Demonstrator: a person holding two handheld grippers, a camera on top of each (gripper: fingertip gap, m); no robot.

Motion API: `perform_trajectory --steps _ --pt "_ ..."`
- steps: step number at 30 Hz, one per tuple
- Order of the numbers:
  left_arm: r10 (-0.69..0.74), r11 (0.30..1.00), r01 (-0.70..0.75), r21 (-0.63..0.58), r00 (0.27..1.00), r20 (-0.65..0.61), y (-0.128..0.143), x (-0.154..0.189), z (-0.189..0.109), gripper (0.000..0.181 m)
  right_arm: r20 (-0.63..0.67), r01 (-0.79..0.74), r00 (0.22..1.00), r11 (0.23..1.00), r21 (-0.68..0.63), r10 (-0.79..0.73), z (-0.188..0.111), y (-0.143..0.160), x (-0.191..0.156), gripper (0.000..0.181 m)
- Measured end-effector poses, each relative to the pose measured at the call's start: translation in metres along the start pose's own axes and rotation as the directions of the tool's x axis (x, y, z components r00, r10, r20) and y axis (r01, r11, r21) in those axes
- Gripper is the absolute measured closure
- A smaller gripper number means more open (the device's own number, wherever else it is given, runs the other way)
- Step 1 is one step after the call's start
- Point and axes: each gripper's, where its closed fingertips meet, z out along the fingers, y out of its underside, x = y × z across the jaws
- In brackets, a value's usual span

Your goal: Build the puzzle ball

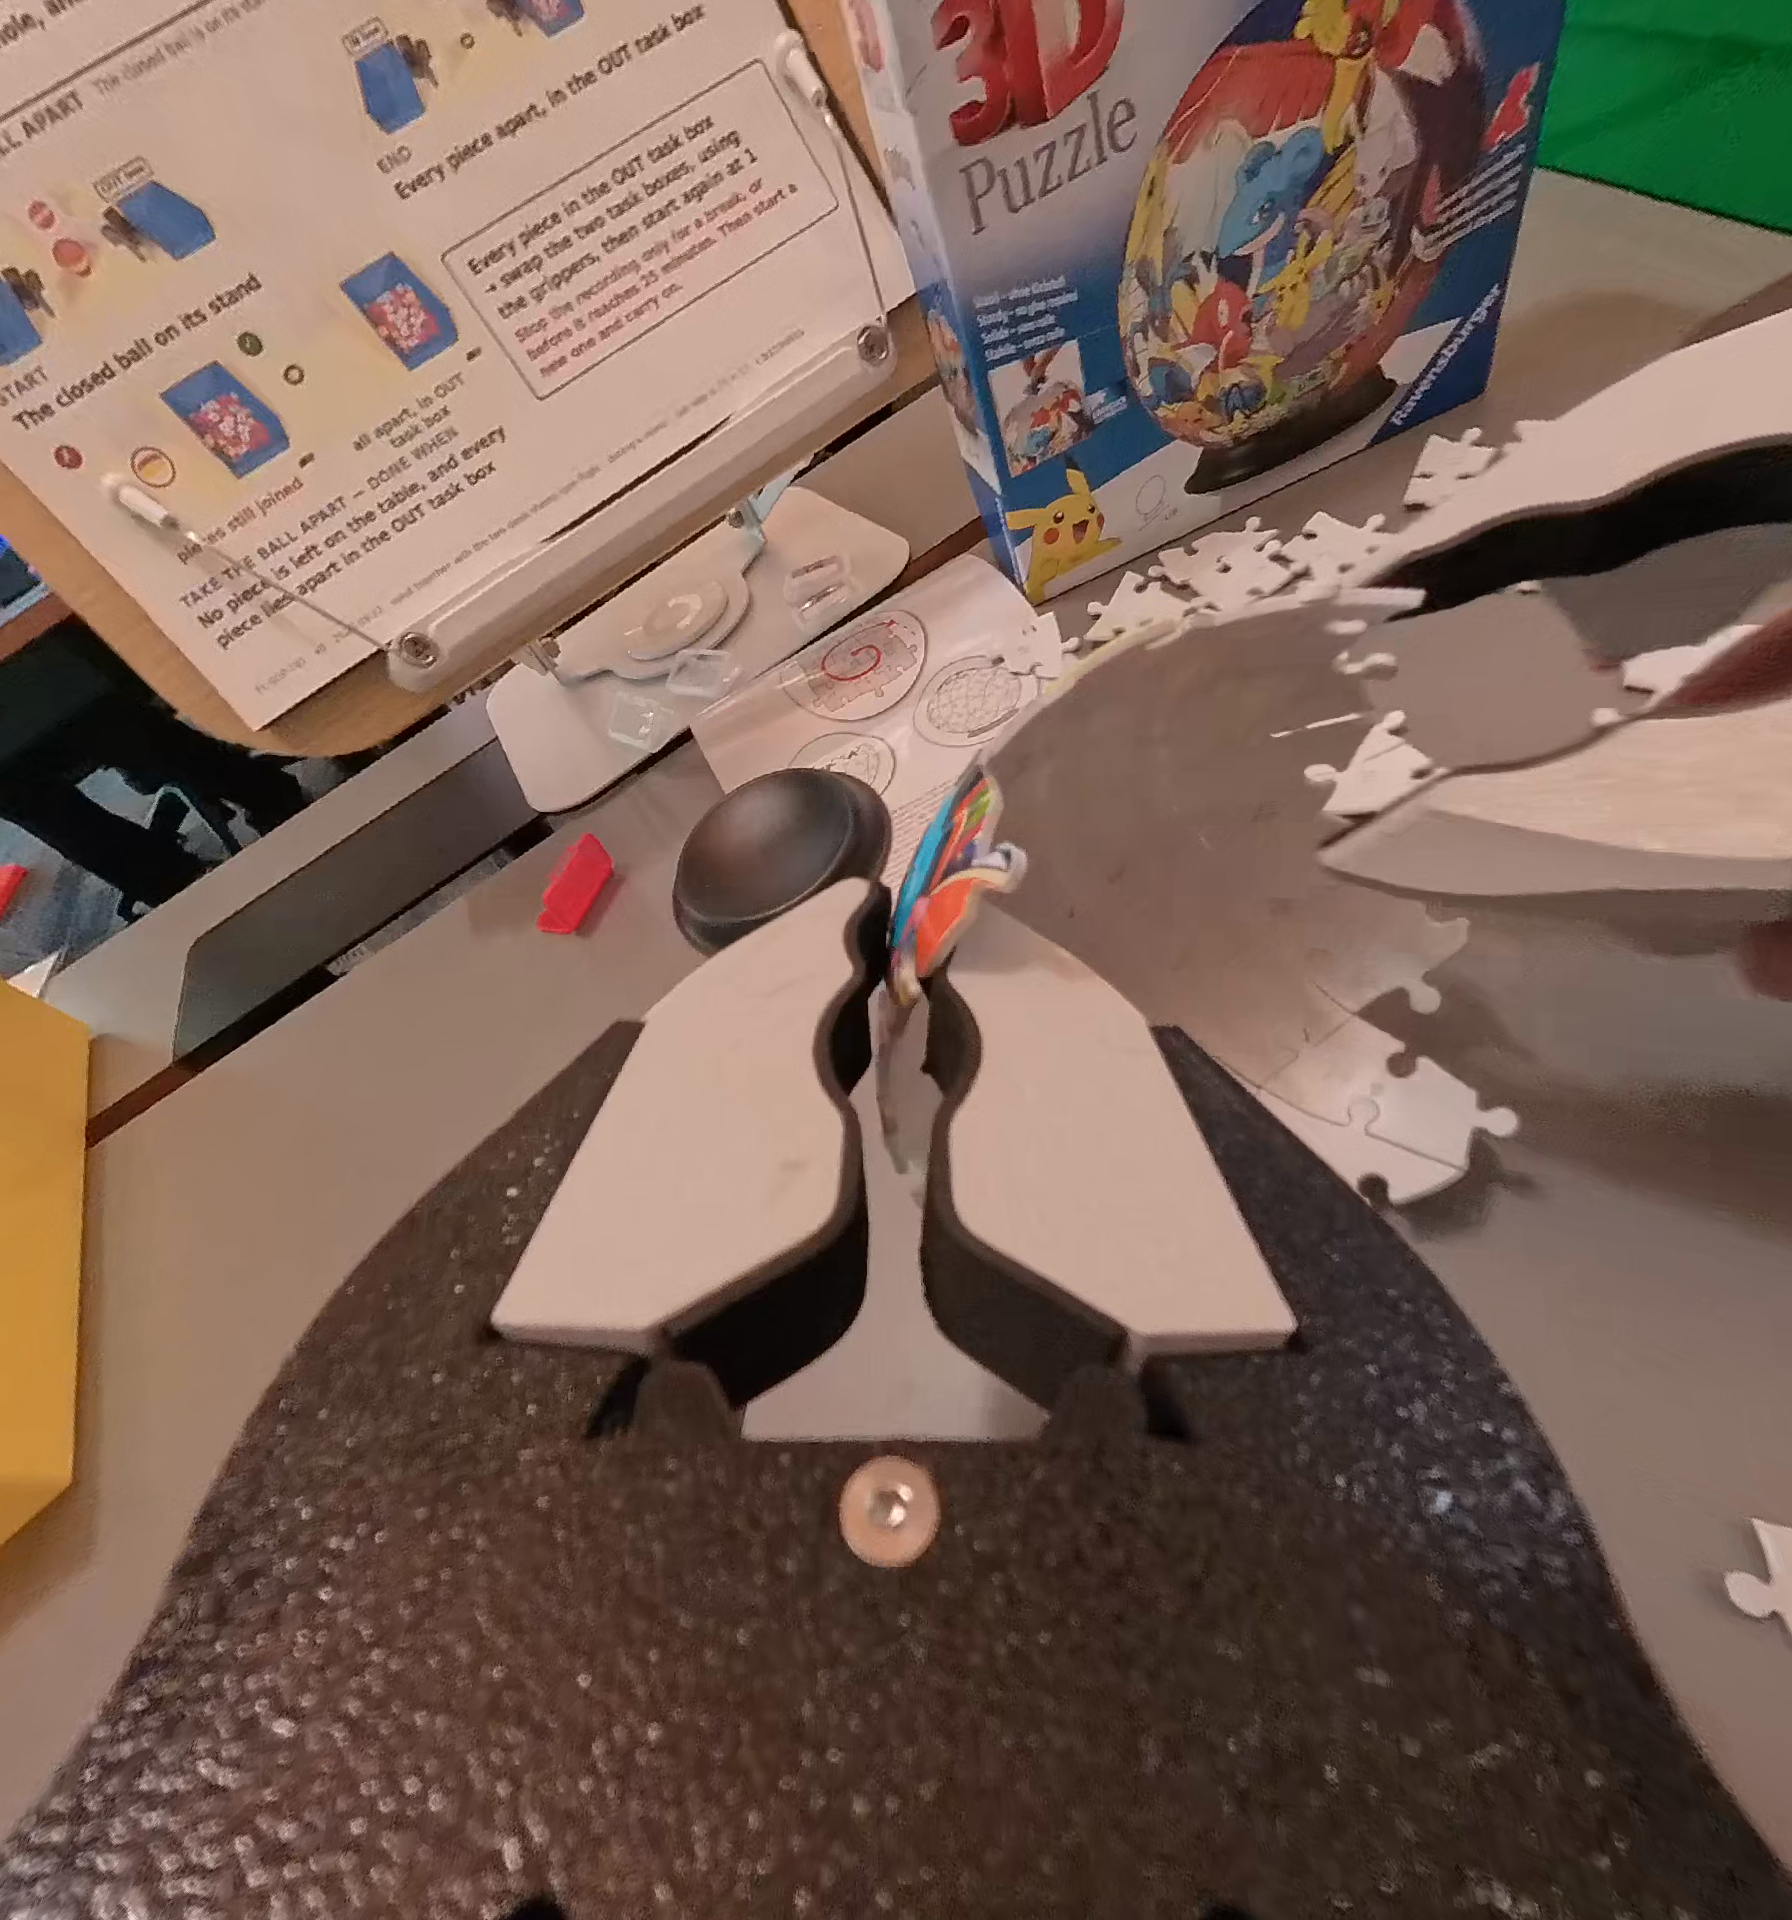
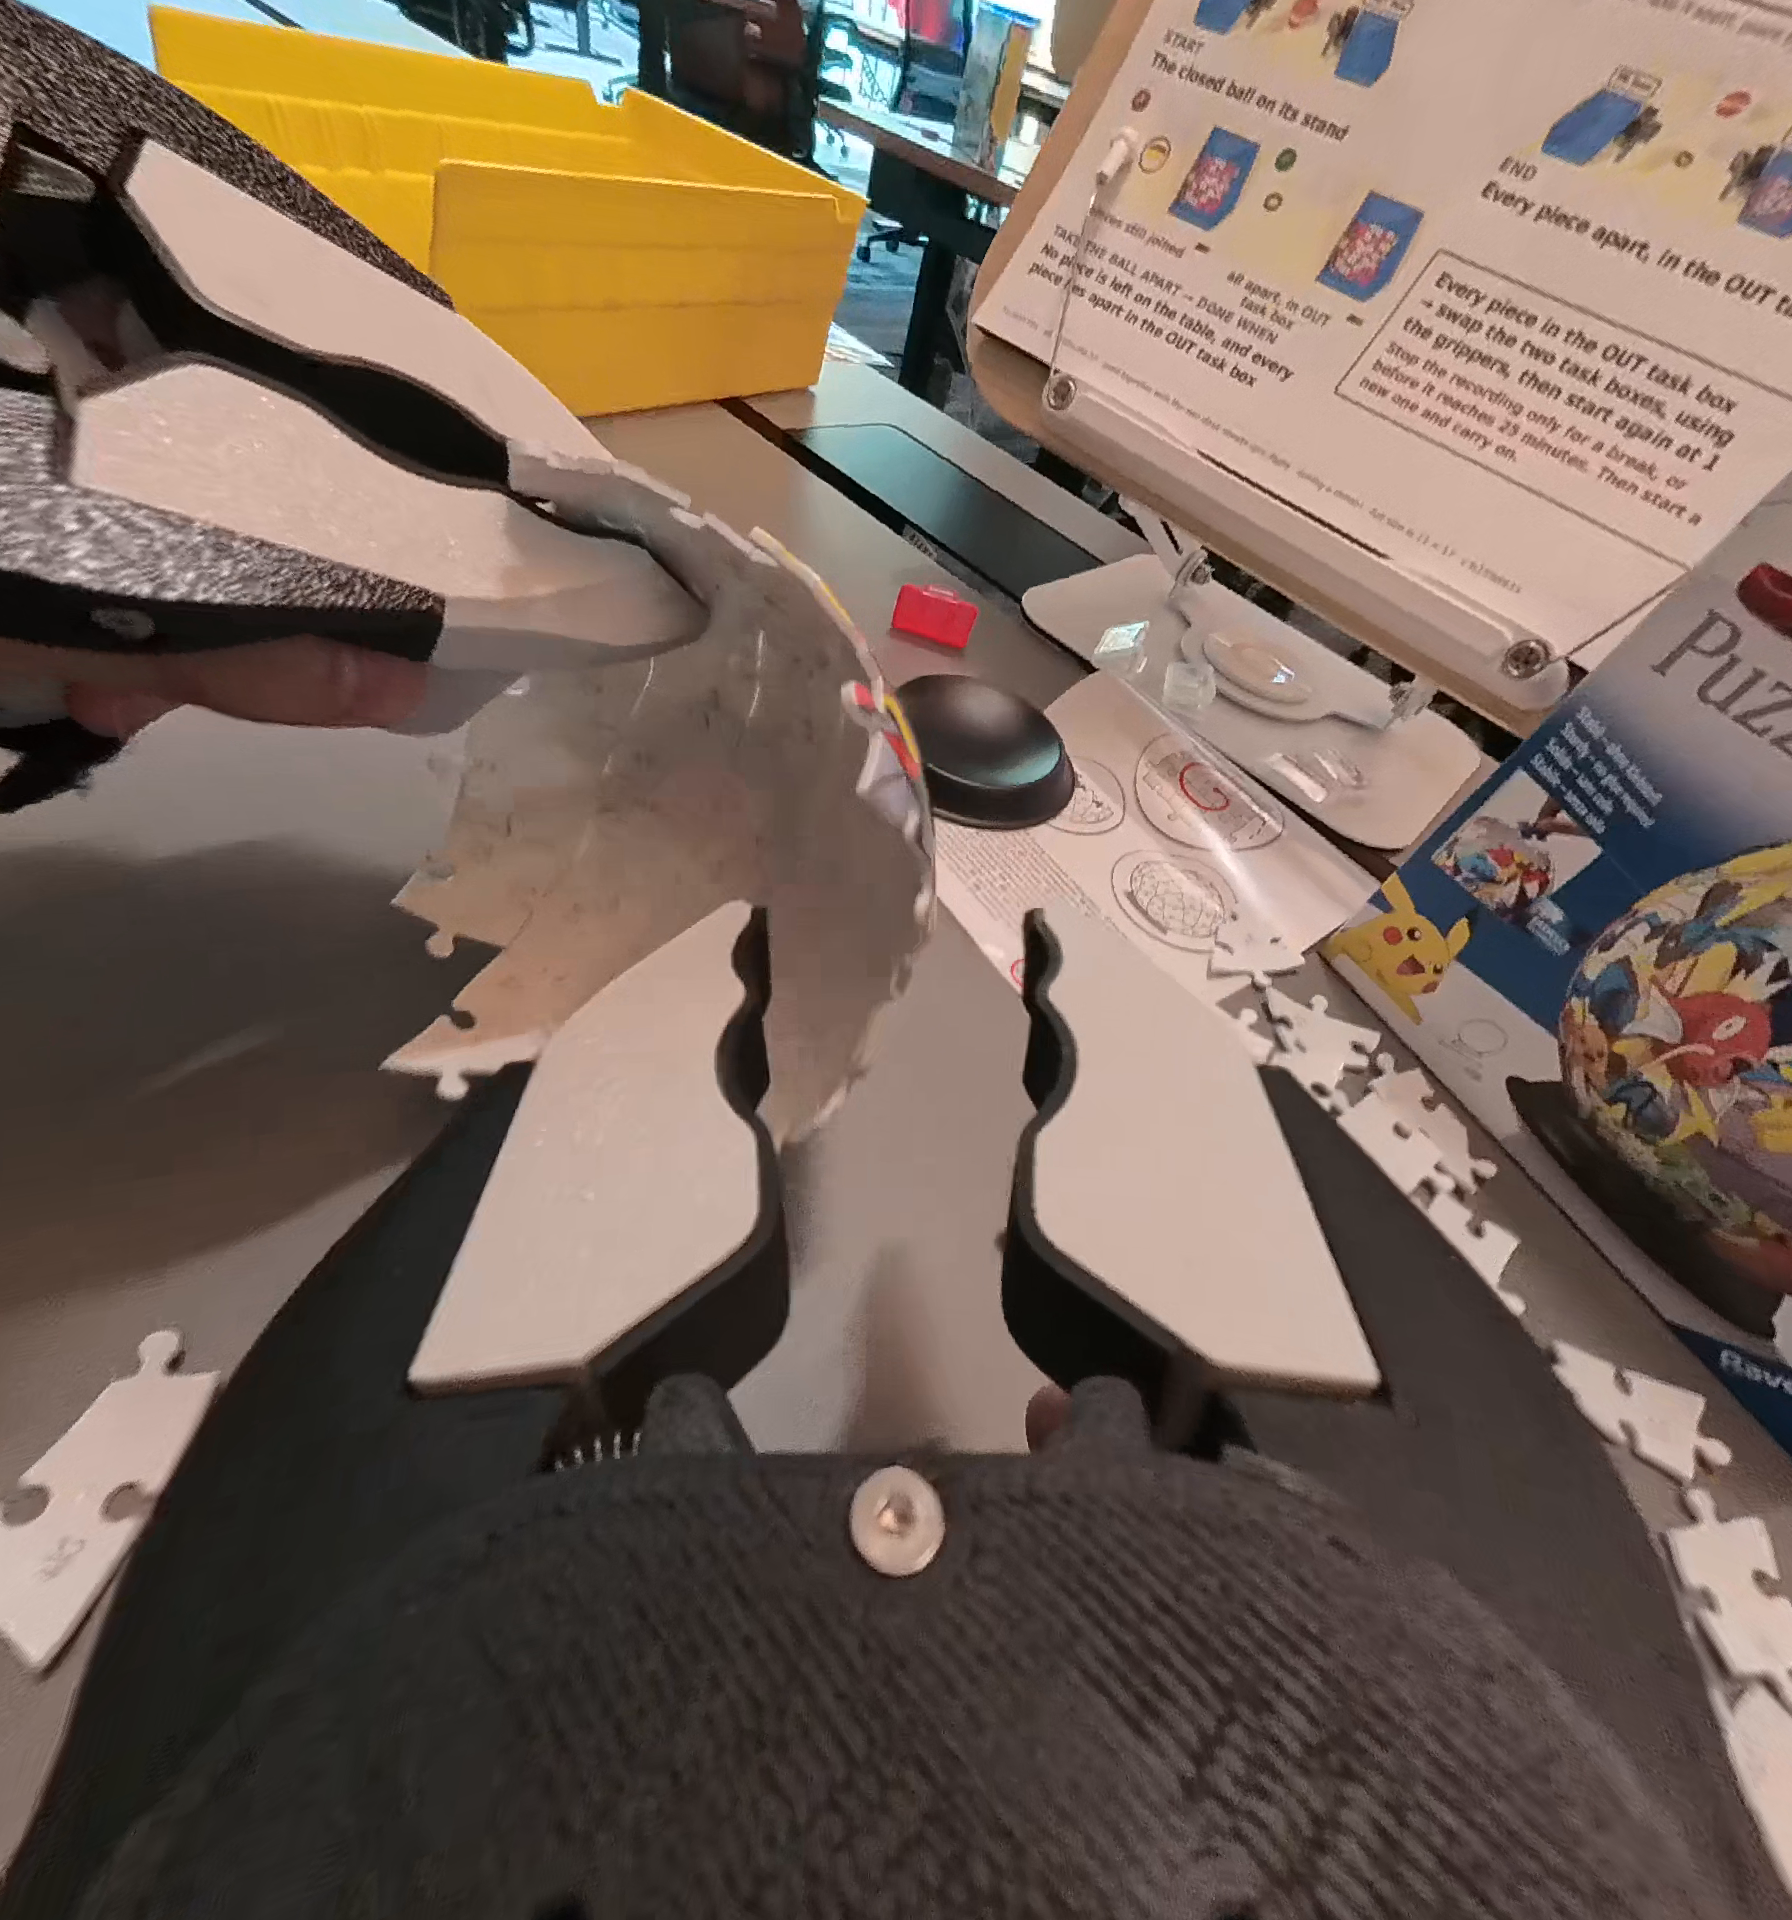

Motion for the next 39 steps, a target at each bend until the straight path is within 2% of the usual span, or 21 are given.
perform_trajectory --steps 4,8,11,15,18,20,23,27,33,36,39 --pt "-0.044 0.999 0.045 -0.026 0.999 0.018 0.008 -0.01 0.001 0.177 0.03 -0.086 0.996 0.996 -0.033 0.087 -0.015 0.014 0.003 0.126" --pt "-0.07 0.997 0.071 -0.039 0.997 0.03 0.012 -0.014 0.002 0.177 0.033 -0.211 0.977 0.977 -0.039 0.213 -0.021 0.022 0.009 0.129" --pt "-0.068 0.996 0.07 -0.046 0.997 0.032 0.013 -0.013 0.003 0.177 0.072 -0.308 0.947 0.948 -0.08 0.314 -0.016 0.027 0.001 0.13" --pt "-0.067 0.996 0.069 -0.059 0.997 0.038 0.015 -0.015 0.003 0.177 0.087 -0.348 0.928 0.927 -0.138 0.361 -0.007 0.034 -0.011 0.13" --pt "-0.061 0.993 0.065 -0.094 0.997 0.045 0.021 -0.017 0.002 0.177 0.05 -0.355 0.928 0.918 -0.177 0.368 -0.008 0.041 -0.008 0.13" --pt "-0.068 0.991 0.074 -0.114 0.997 0.048 0.025 -0.02 0.002 0.176 0.003 -0.317 0.946 0.926 -0.205 0.325 -0.017 0.044 0.001 0.13" --pt "-0.084 0.986 0.091 -0.139 0.995 0.055 0.031 -0.026 0.0 0.176 -0.073 -0.232 0.972 0.956 -0.179 0.223 -0.038 0.033 0.018 0.132" --pt "-0.083 0.985 0.09 -0.149 0.995 0.049 0.032 -0.028 -0.002 0.175 0.094 -0.194 0.968 0.933 -0.303 0.232 -0.066 0.048 -0.002 0.135" --pt "-0.034 0.988 0.038 -0.15 0.999 0.027 0.025 -0.022 -0.003 0.176 0.143 -0.089 0.975 0.889 -0.449 0.17 -0.104 0.086 -0.026 0.135" --pt "-0.019 0.988 0.021 -0.152 1.0 0.014 0.021 -0.016 -0.002 0.175 0.166 0.029 0.984 0.872 -0.488 0.06 -0.111 0.1 -0.035 0.132" --pt "0.003 0.987 -0.004 -0.16 1.0 -0.01 0.017 -0.006 0.001 0.175 0.219 0.115 0.976 0.887 -0.446 -0.017 -0.105 0.102 -0.04 0.125"
